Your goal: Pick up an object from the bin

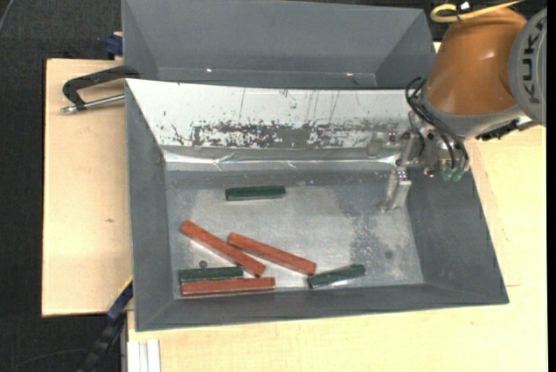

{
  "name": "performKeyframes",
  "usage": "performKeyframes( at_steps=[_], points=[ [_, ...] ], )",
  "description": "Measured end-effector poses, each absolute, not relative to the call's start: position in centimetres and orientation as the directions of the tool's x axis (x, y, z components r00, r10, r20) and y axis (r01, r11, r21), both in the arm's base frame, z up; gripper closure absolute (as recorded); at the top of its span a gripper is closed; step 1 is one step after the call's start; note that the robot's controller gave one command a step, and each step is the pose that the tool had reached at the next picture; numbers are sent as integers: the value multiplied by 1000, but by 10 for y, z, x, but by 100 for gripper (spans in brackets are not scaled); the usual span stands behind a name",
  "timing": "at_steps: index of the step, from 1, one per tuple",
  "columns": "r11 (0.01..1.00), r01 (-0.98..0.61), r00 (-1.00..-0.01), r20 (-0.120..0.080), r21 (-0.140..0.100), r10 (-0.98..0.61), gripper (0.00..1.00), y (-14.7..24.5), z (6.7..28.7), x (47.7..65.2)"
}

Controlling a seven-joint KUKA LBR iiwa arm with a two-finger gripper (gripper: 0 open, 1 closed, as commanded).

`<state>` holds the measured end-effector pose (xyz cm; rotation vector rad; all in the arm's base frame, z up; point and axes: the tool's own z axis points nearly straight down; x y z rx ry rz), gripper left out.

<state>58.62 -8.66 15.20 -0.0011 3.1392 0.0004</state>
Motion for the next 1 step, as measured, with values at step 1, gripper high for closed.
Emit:
performKeyframes(
  at_steps=[1],
  points=[
    [997,77,-997,2,6,77,0,58,122,563]
  ],
)
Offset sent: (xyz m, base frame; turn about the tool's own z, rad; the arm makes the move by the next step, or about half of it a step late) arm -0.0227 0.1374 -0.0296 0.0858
